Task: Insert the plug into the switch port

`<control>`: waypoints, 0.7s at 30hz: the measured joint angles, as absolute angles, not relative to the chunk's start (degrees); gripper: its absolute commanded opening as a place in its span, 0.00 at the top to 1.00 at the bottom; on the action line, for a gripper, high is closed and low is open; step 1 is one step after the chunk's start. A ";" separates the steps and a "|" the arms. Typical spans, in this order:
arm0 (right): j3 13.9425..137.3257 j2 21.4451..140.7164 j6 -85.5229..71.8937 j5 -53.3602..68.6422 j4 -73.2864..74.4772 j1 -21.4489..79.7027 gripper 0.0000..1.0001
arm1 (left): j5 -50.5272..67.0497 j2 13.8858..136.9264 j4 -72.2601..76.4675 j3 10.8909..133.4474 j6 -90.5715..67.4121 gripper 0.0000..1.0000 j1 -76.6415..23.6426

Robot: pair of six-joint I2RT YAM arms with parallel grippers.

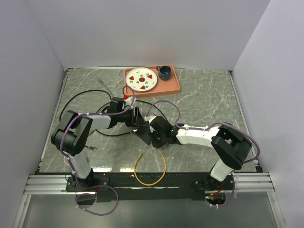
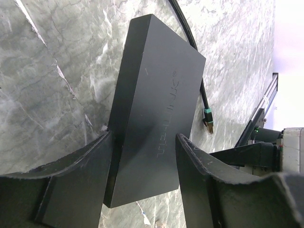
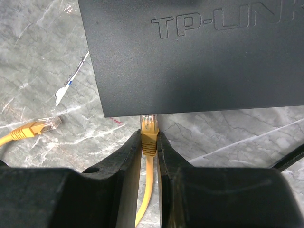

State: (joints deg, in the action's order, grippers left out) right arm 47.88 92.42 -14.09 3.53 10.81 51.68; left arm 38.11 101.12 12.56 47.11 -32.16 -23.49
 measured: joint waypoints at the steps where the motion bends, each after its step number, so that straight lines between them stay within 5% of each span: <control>1: 48.10 92.58 -14.09 3.44 11.07 51.68 1.00 | 38.11 101.12 12.56 47.13 -32.10 0.41 -23.51; 21: 49.78 93.14 -14.83 2.37 13.41 52.45 1.00 | 37.39 101.16 15.90 45.23 -30.92 0.47 -25.06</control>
